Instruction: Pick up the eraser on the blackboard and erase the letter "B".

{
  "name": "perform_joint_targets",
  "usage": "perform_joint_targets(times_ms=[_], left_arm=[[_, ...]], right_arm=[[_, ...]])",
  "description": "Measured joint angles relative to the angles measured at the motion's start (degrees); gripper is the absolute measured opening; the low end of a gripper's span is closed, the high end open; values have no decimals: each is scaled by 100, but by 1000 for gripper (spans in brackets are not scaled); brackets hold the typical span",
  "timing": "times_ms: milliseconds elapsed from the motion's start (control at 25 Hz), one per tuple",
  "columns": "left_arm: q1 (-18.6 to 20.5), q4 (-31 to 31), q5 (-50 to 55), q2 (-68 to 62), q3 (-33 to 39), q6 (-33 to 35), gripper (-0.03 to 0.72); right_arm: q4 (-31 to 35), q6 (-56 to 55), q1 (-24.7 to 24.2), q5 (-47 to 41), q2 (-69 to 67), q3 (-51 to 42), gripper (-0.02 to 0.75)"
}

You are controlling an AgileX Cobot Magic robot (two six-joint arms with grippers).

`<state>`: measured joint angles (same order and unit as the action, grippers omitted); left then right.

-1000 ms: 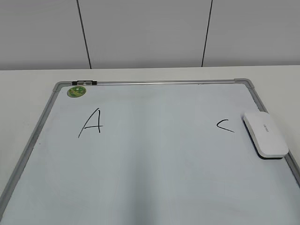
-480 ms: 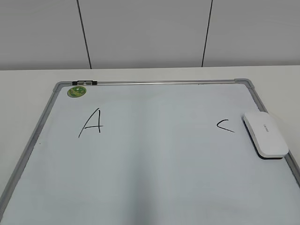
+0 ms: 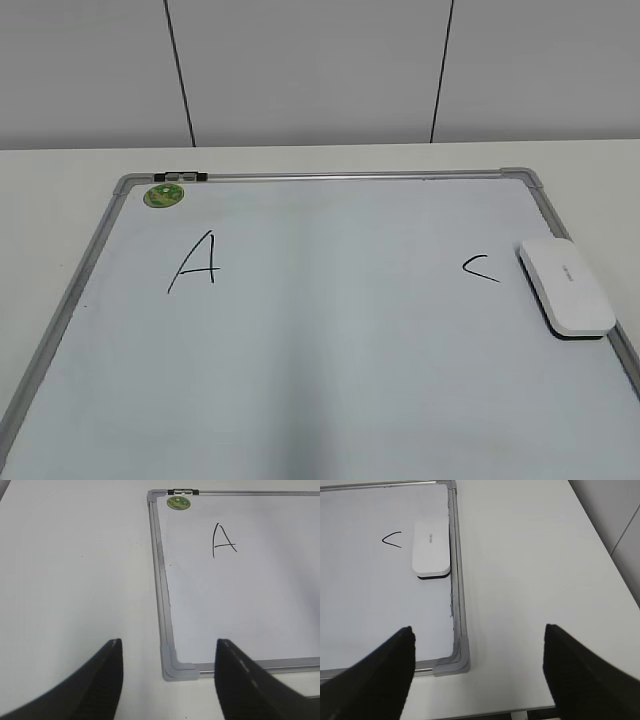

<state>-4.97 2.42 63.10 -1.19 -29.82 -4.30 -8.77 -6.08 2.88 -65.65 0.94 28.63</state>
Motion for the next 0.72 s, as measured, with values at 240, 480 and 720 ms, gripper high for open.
perform_joint_targets(times_ms=[240,480,720], left_arm=[[0,0,11,25,0,0,437],[0,0,11,25,0,0,437],[0,0,11,25,0,0,437]], right_arm=[[-12,0,0,-3,2,0,591],[-21,0,0,-3,2,0,591],[-21,0,0,-3,2,0,591]])
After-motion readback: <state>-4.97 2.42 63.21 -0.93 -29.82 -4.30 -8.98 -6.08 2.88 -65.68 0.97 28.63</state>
